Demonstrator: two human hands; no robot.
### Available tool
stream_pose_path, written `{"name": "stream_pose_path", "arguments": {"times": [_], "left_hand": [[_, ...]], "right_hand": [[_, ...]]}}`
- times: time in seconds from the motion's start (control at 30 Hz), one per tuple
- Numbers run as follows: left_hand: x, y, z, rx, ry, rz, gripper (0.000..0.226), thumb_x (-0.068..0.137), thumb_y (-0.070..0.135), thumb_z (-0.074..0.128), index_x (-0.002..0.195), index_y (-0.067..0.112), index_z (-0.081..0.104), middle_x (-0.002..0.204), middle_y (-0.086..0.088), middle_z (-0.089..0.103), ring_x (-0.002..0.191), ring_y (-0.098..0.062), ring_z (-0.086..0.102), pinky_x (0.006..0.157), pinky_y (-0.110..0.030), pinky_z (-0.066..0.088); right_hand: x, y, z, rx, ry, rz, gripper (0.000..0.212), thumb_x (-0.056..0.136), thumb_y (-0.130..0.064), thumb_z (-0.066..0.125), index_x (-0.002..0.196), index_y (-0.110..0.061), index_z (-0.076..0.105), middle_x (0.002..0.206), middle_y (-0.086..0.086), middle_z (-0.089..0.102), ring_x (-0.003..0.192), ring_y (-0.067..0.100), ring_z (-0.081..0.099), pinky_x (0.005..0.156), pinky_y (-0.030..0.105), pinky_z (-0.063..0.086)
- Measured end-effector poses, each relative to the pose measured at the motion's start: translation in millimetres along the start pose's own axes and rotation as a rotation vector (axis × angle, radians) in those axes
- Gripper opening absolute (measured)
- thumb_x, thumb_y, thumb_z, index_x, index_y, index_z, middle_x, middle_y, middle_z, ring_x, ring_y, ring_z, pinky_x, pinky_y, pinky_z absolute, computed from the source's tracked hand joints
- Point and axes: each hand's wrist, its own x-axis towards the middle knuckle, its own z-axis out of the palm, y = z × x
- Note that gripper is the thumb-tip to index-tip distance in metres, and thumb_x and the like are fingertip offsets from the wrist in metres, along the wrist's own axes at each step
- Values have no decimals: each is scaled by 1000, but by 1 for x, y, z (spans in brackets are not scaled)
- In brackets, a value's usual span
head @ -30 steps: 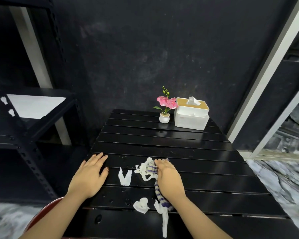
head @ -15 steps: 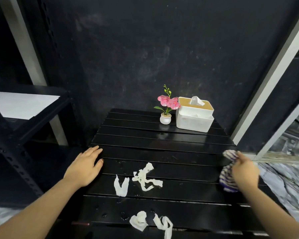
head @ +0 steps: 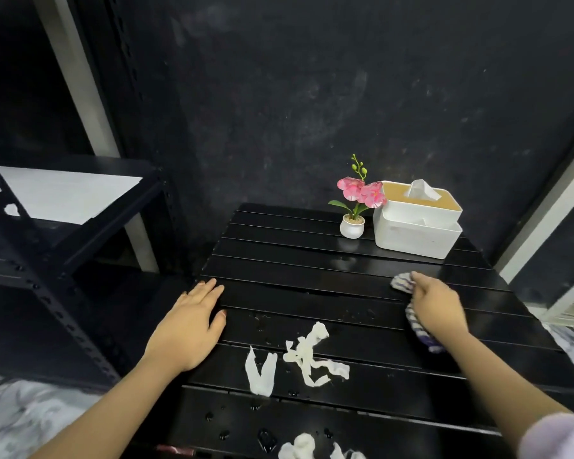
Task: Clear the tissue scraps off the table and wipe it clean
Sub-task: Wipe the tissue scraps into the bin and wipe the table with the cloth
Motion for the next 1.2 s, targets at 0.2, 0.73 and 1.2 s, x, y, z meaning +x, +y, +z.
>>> {"name": "stream_pose_path", "arguments": {"times": [0.2, 0.73, 1.2], "left_hand": [[-1, 2, -1, 0, -7, -3, 54, 97, 35, 33, 148, 20, 19, 158, 4, 12, 146, -11, 6, 118, -28, 2], [-1, 2, -1, -7, -18, -26, 54, 97, 36, 33, 147, 21, 20, 158, 3, 13, 146, -12, 7, 118, -29, 3], [-77, 2, -20, -34, -57, 2, 61, 94, 48, 36, 148, 31, 14, 158, 14, 4, 145, -8, 6, 117, -24, 6]], "right_hand": [[-26, -57, 35, 93, -161, -275, 35, 92, -5, 40, 123, -9, 57, 130, 12, 58, 122, 26, 50, 107, 24, 28], [-94, -118, 67, 154, -429, -680, 40, 96, -8, 36, 133, -18, 46, 141, 0, 48, 137, 10, 32, 114, 15, 16], [-49, -32, -2, 299, 43, -23, 33, 91, -6, 44, 118, -14, 62, 111, 22, 67, 90, 32, 63, 87, 36, 46]]}}
